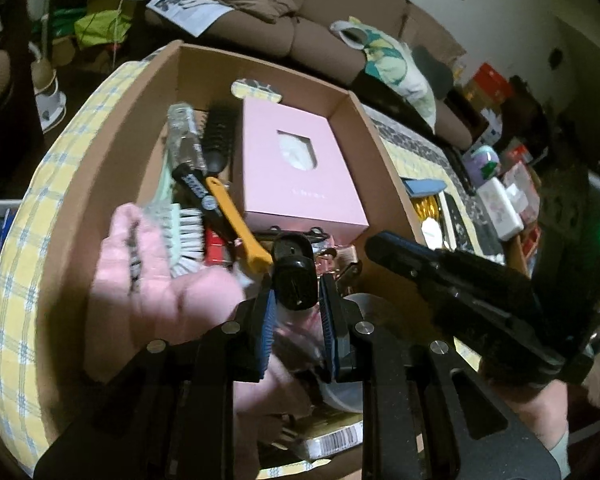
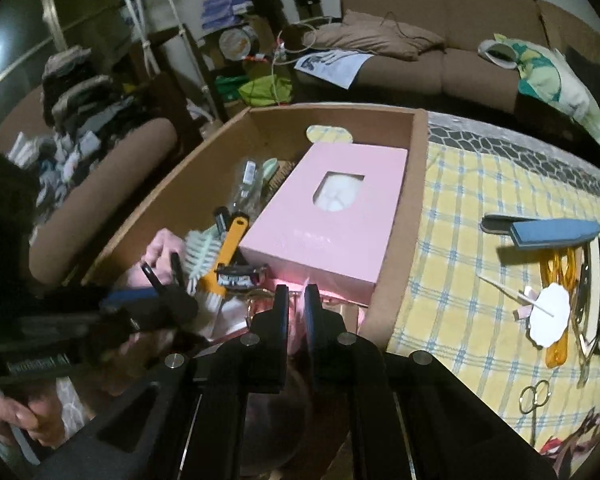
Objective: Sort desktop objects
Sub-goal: 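Lower the tweezers into the box with the right tool while the left tool releases the clip, then grasp the pink-and-black ribbon strap with the right tool while the left tool approaches the scissors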
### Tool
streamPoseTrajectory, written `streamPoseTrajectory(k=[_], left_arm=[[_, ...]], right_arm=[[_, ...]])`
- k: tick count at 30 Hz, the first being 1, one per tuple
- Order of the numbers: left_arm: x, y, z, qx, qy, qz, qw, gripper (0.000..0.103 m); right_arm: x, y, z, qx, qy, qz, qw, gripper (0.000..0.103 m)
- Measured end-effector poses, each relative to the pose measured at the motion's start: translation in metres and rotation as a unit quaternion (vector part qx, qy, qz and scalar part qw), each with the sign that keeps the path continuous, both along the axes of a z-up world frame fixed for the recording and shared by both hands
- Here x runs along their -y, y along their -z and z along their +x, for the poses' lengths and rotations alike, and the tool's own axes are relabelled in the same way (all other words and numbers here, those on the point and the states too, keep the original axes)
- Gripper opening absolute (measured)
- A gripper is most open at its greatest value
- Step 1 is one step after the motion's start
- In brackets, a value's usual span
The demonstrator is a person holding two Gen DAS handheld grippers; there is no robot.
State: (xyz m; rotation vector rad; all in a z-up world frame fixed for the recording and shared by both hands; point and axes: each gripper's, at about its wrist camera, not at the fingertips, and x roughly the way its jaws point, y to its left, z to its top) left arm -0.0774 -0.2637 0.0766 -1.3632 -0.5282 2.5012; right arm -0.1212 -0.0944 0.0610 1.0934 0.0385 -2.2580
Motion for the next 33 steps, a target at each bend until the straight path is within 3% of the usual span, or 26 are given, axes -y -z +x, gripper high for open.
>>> streamPoseTrajectory(k=[3, 6, 9, 15, 21, 28, 33], left_arm=[[0.004, -0.002, 0.000, -0.001, -0.007, 0.012, 0.9999, 0.034], [0.020, -0.008, 0.004, -0.009, -0.029, 0.034, 0.9990, 0.047], [0.041, -0.012, 0.007, -0.013, -0.052, 0.065, 0.9964, 0.055], [0.074, -0.026, 0.015, -0.027, -0.103, 0.078, 0.9913, 0.059], [0.082, -0.035, 0.019, -0.035, -0.116, 0.080, 0.9894, 0.063], [0.048, -0.050, 0.022, -0.055, -0.085, 0.063, 0.9929, 0.083], [-0.004, -0.066, 0.026, -0.082, -0.027, 0.048, 0.9951, 0.101]], right_arm=[[-0.012, -0.007, -0.001, 0.003, 0.014, -0.028, 0.999, 0.019], [-0.021, -0.017, 0.003, -0.001, 0.029, -0.045, 0.999, 0.039], [-0.031, -0.027, 0.006, -0.004, 0.041, -0.061, 0.997, 0.045], [-0.049, -0.041, 0.014, -0.008, 0.058, -0.078, 0.995, 0.058], [-0.072, -0.054, 0.024, -0.015, 0.073, -0.083, 0.994, 0.067], [-0.137, -0.066, 0.032, -0.026, 0.135, -0.072, 0.988, 0.082], [-0.204, -0.075, 0.041, -0.033, 0.206, -0.046, 0.977, 0.086]])
